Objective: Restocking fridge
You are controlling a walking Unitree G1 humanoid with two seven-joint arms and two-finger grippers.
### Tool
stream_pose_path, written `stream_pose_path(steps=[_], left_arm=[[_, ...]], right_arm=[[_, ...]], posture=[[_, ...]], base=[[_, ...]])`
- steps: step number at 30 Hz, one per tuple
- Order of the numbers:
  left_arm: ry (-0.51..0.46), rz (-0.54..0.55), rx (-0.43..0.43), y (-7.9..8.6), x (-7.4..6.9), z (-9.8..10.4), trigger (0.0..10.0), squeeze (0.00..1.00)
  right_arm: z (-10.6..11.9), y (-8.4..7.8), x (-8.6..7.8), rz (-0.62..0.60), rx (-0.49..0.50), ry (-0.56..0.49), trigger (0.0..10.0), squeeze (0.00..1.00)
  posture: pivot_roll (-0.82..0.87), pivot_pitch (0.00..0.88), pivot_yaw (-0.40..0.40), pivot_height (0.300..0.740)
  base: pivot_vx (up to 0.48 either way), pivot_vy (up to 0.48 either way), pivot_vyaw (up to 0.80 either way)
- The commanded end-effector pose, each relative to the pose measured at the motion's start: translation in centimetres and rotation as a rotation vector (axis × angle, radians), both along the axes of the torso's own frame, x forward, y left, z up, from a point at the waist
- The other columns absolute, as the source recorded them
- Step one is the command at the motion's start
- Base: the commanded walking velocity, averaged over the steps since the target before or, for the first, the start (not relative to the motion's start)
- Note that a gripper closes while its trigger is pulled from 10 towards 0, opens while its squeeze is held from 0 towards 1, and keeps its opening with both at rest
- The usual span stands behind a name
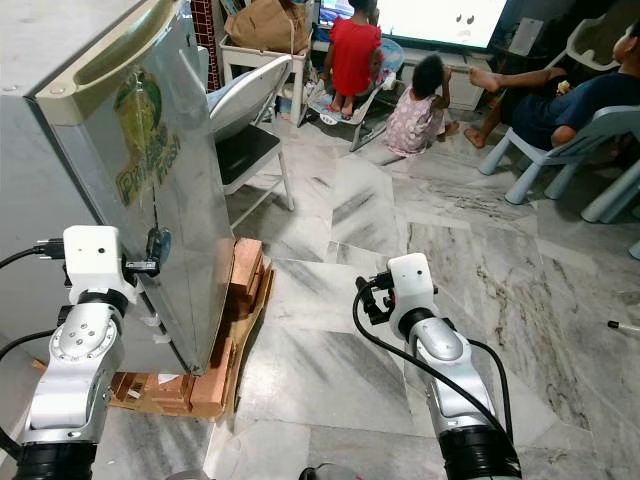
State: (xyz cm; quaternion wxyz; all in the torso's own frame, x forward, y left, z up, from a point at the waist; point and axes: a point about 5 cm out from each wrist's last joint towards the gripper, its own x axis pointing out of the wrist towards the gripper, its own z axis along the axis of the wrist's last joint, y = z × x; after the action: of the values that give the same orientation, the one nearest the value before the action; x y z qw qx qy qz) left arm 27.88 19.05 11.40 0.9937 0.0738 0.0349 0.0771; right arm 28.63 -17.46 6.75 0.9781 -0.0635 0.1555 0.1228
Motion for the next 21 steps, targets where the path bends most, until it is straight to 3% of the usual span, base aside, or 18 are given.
stream_pose_path(steps=[1,10,21], left_arm=[[-0.005,-0.028,-0.004,-0.6,0.8,0.0,10.0,0.00],[0.019,-0.020,0.026,-0.5,2.5,-0.6,10.0,0.00],[0.051,0.064,0.052,1.3,2.7,-1.3,10.0,0.00]], right_arm=[[-0.1,-0.5,-0.2,0.001,-0.007,0.017,10.0,0.00],[-0.3,-1.1,-0.9,-0.004,-0.012,0.037,10.0,0.00],[-0.4,-1.5,-1.5,-0.003,-0.010,0.057,10.0,0.00]], posture=[[0.03,0.000,-0.070,0.740],[0.01,0.000,-0.068,0.740],[0.00,0.000,-0.064,0.740]], base=[[0.000,0.000,0.00],[0.000,0.000,0.00],[0.000,0.000,0.00]])
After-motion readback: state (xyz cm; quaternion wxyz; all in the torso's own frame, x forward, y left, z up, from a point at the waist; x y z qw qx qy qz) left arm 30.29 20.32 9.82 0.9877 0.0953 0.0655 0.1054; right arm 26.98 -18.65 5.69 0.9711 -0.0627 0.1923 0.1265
